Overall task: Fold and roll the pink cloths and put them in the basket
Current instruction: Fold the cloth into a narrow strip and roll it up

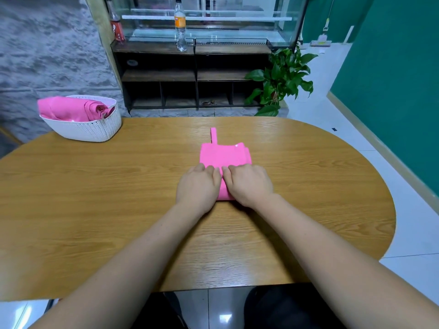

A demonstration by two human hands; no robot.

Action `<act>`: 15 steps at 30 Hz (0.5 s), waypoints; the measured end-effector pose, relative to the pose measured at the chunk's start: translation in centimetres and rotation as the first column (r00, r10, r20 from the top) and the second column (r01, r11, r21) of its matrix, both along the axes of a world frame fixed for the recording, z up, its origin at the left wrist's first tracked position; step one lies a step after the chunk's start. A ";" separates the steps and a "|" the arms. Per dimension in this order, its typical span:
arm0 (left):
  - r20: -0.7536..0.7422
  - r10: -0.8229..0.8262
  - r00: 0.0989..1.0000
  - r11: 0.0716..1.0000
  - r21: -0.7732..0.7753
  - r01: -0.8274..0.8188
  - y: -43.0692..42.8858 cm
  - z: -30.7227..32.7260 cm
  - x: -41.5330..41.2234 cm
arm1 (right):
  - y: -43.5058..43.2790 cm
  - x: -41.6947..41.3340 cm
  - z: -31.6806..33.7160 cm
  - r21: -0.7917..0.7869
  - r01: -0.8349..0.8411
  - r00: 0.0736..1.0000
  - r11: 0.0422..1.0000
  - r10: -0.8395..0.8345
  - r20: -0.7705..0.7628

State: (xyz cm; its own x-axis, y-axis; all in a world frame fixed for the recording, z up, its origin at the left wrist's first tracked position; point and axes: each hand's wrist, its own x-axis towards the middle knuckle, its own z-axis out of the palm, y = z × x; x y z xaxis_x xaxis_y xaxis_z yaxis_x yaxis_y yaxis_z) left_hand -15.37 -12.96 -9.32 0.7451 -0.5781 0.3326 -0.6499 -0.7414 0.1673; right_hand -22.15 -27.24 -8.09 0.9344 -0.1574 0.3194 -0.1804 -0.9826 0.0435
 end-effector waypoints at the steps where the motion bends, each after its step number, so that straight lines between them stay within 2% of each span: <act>1: 0.011 0.009 1.000 1.000 -0.010 -0.009 0.2 -0.4 -0.1 | 0.0 0.3 0.3 0.051 0.019 0.997 0.999 -0.016 -0.070; 5: 0.095 0.010 0.995 0.999 -0.042 -0.006 0.6 -1.6 -0.4 | -0.5 1.6 1.2 0.235 0.123 0.954 0.964 -0.049 -0.296; 7: 0.123 -0.027 0.992 0.997 -0.074 0.036 0.7 -1.8 -0.3 | -0.5 1.7 1.6 0.282 0.145 0.943 0.948 -0.047 -0.328; 10: 0.072 -0.046 0.996 0.993 -0.102 0.053 0.5 -1.3 0.1 | -0.2 1.1 1.3 0.223 0.107 0.962 0.969 -0.044 -0.269; 13: -0.025 -0.038 0.999 0.999 -0.032 0.037 0.1 -0.4 0.6 | 0.2 -0.2 0.5 0.091 0.045 0.991 0.995 -0.033 -0.129; 15: -0.097 -0.035 0.995 0.999 -0.012 0.034 -0.2 0.0 1.0 | 0.7 -0.7 0.0 0.059 0.046 0.998 0.997 -0.044 -0.040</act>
State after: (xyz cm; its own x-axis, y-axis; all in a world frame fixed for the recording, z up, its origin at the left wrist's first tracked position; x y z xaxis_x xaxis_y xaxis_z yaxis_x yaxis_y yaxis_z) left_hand -14.33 -13.15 -9.28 0.7540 -0.6007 0.2658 -0.6551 -0.7169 0.2386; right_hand -22.88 -26.53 -8.12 0.9374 -0.2171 0.2722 -0.2236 -0.9746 -0.0070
